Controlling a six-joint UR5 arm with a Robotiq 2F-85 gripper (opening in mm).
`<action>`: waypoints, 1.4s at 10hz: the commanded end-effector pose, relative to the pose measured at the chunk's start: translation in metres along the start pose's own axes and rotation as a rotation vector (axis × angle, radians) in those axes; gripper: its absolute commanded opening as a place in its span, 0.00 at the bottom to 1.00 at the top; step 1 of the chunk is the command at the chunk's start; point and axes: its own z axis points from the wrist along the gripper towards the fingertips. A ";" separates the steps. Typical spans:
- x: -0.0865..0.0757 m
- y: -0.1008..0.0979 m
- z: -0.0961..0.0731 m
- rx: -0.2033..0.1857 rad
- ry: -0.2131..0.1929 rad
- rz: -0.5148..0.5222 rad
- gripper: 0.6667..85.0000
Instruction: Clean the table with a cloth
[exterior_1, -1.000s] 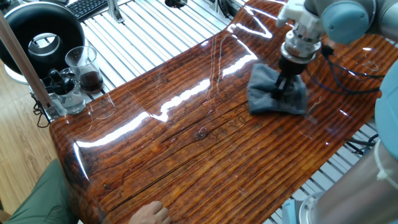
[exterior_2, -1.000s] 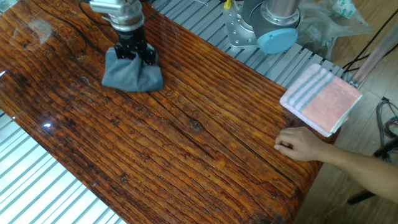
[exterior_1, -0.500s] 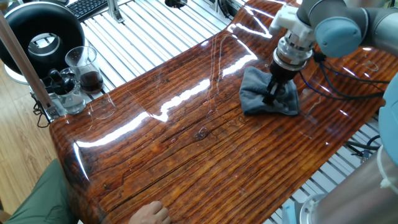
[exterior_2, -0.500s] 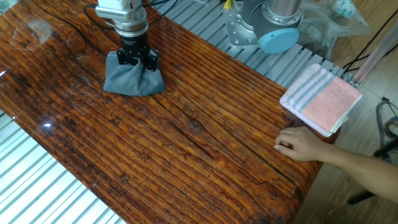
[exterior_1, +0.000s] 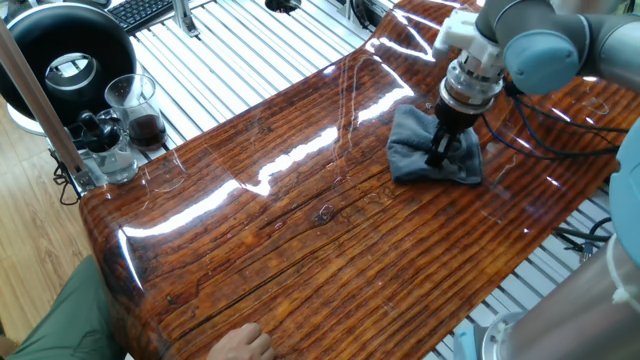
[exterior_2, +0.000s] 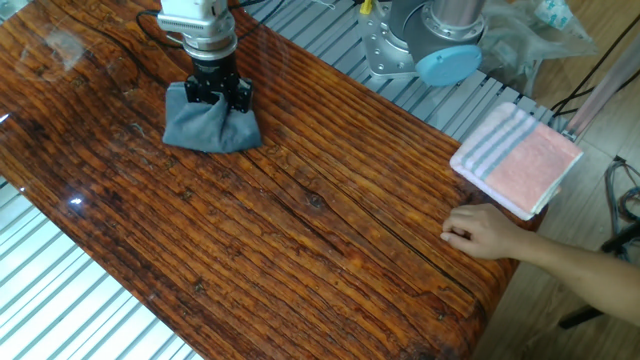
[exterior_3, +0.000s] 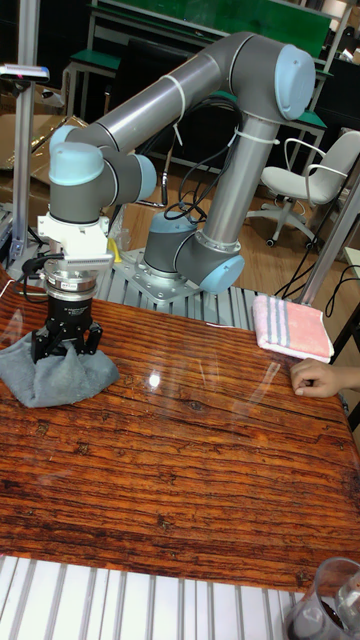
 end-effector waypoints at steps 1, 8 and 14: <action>-0.013 0.008 -0.002 -0.038 -0.047 0.129 0.00; 0.000 0.025 0.003 0.055 -0.064 0.207 0.00; 0.005 0.023 0.006 0.032 -0.036 -0.077 0.00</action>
